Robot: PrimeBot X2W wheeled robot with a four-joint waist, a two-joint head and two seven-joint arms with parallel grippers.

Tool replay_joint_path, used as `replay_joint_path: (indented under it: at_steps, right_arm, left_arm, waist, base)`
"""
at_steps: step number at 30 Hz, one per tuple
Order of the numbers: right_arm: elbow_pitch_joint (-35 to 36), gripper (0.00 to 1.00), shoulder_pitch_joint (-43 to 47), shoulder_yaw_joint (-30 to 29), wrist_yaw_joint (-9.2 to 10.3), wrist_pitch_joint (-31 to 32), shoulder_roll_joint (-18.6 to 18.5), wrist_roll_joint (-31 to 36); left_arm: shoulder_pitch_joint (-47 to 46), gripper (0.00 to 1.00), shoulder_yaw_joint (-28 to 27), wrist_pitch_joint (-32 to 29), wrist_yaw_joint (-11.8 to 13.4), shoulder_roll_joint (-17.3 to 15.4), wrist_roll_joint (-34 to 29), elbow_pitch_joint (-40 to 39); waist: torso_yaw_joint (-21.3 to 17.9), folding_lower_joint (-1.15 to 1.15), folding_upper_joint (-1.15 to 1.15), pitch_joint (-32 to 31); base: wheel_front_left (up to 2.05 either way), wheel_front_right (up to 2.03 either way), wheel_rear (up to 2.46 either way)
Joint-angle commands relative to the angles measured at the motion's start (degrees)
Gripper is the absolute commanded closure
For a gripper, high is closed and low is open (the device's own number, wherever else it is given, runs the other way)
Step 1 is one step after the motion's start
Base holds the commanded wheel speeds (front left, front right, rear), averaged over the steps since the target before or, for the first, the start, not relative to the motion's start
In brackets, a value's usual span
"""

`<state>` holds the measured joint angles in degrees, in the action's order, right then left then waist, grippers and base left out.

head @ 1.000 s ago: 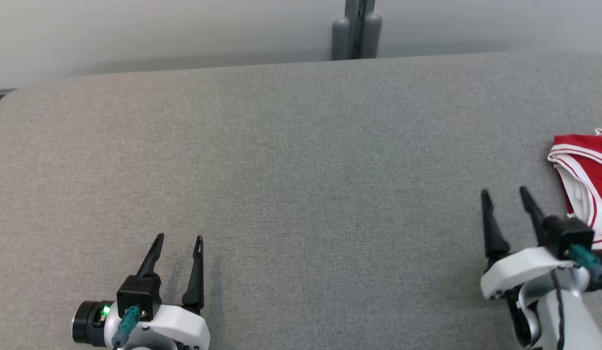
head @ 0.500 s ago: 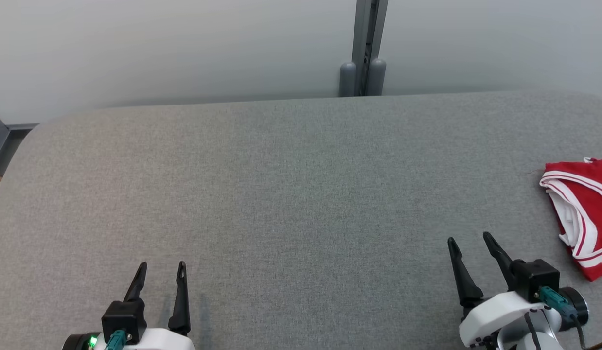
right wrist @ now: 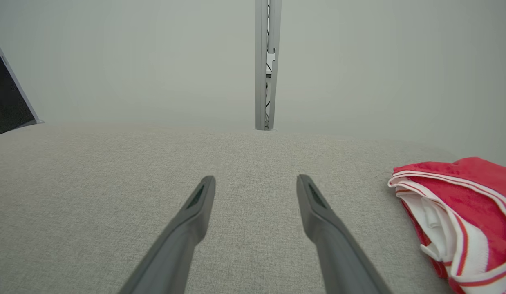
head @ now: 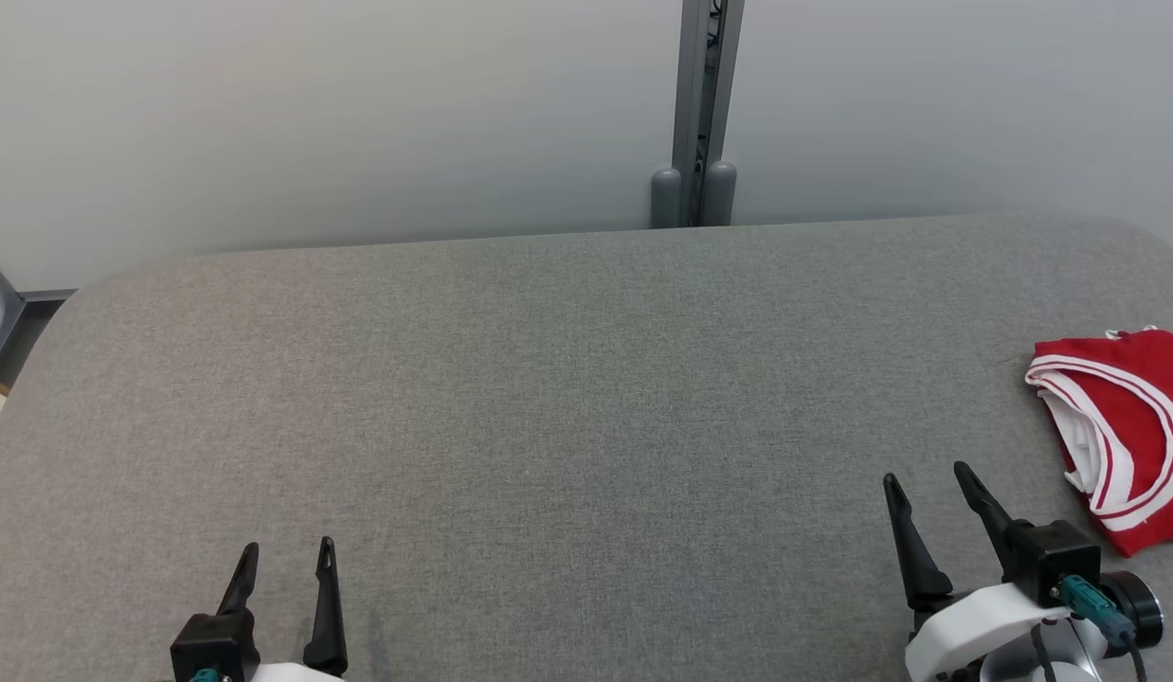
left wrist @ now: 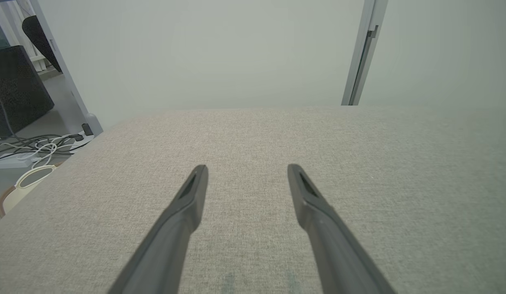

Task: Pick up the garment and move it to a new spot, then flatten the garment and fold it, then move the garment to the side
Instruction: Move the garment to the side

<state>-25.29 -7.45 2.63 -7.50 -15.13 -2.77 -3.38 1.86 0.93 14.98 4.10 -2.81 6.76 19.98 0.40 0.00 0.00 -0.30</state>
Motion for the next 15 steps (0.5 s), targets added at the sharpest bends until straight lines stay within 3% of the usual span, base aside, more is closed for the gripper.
replay_joint_path:
  at_steps: [1, 15]
  right_arm:
    - [0.36, 0.0, 0.86, -0.21, 0.02, 0.06, -0.32, 0.0]
    - [0.56, 0.0, 0.68, -0.24, 0.02, 0.06, -0.32, -1.0]
  left_arm:
    - [0.2, 0.0, -0.5, 0.25, 0.27, -0.22, 0.21, 0.04]
    - [0.35, 0.0, -1.04, 0.25, -0.24, -0.23, 0.01, 0.7]
  waist:
    - [-0.11, 0.0, 0.0, -0.15]
    - [-0.48, 0.0, 0.0, 0.34]
  base:
    - [0.0, 0.0, 0.0]
    - [0.0, 0.0, 0.0]
